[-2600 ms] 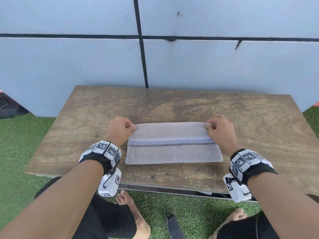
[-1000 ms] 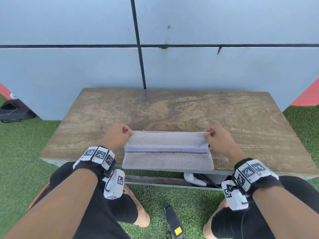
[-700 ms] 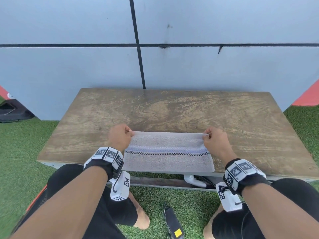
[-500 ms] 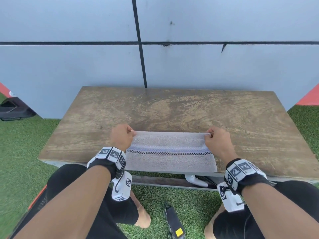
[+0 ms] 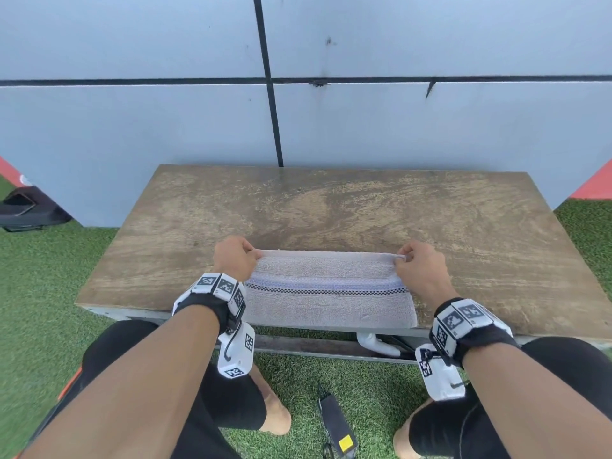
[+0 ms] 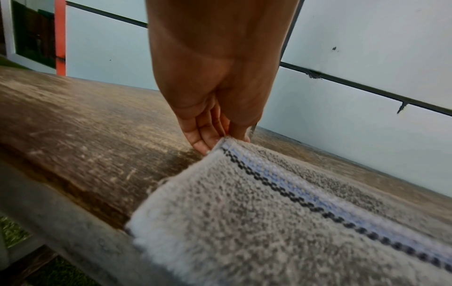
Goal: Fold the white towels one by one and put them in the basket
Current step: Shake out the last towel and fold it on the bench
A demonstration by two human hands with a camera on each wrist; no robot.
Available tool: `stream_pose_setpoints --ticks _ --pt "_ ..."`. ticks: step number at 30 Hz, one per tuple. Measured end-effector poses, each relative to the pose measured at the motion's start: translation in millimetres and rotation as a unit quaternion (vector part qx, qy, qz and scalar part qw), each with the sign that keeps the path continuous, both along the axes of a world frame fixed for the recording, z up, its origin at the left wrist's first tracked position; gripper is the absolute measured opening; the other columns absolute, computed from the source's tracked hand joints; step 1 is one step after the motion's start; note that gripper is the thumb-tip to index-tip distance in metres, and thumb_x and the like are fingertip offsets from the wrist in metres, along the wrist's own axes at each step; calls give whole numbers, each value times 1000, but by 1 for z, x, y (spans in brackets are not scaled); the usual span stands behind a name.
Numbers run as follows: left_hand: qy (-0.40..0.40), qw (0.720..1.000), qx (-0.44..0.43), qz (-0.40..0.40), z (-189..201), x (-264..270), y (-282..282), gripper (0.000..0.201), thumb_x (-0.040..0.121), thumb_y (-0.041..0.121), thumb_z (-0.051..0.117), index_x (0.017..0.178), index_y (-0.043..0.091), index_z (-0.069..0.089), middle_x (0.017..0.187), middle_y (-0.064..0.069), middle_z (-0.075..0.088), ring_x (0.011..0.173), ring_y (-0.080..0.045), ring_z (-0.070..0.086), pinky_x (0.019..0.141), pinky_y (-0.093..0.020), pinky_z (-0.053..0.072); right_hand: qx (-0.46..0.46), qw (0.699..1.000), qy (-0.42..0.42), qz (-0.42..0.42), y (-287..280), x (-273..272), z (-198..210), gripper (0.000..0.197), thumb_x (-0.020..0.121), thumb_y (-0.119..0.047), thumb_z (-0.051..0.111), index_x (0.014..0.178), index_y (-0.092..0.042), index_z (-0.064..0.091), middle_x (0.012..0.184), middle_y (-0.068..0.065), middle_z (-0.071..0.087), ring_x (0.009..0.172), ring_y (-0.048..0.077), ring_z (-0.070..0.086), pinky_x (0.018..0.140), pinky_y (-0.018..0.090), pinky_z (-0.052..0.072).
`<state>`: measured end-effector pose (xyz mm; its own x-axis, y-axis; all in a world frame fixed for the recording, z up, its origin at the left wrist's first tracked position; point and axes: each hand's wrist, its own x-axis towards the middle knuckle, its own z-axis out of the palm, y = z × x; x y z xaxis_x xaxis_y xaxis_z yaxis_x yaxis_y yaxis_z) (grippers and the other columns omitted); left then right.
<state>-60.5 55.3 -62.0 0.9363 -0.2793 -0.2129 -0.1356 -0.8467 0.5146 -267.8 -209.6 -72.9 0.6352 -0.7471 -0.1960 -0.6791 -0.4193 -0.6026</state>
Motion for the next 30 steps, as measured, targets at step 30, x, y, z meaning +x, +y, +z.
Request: stream_pose_setpoints --ticks 30 --pt "-1 994 63 -89 1 4 10 19 89 21 75 82 3 77 67 -5 69 50 -10 56 47 -18 43 -143 973 162 81 16 4 16 21 97 -26 56 117 -17 54 112 6 55 100 30 59 82 44 50"
